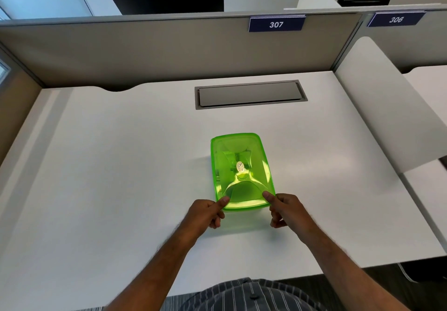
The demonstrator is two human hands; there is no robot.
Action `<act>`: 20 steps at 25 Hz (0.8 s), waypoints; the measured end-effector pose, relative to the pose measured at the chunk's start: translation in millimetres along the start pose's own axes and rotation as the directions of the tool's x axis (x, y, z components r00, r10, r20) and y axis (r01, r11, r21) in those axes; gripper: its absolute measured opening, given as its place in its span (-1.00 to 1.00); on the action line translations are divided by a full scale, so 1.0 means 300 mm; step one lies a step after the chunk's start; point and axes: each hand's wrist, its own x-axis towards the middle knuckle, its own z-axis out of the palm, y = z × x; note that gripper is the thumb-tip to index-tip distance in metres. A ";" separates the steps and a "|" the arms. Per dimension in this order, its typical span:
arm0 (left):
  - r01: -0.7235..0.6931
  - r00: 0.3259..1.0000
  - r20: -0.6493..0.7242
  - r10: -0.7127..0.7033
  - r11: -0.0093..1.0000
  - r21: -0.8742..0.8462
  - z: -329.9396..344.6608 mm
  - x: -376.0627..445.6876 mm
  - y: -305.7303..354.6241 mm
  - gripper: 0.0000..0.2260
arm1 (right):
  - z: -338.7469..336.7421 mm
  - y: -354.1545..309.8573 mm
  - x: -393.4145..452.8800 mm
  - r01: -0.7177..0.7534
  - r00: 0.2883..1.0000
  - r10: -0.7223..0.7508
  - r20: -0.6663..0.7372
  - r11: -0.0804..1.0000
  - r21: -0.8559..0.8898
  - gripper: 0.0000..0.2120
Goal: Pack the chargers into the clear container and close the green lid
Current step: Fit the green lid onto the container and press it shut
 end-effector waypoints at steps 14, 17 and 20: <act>-0.061 0.997 -0.047 0.059 0.997 -0.046 0.016 0.001 -0.022 -0.53 | -0.015 0.005 0.017 -0.005 1.000 0.005 0.015 1.000 0.000 -0.55; -0.076 0.996 -0.053 0.073 0.995 -0.059 0.021 0.000 -0.021 -0.53 | -0.013 0.009 0.021 0.004 1.000 -0.004 0.009 1.000 0.012 -0.56; -0.104 0.991 -0.091 0.097 0.991 -0.081 0.033 -0.004 -0.033 -0.53 | -0.008 0.017 0.023 0.021 1.000 -0.020 -0.011 0.999 0.030 -0.56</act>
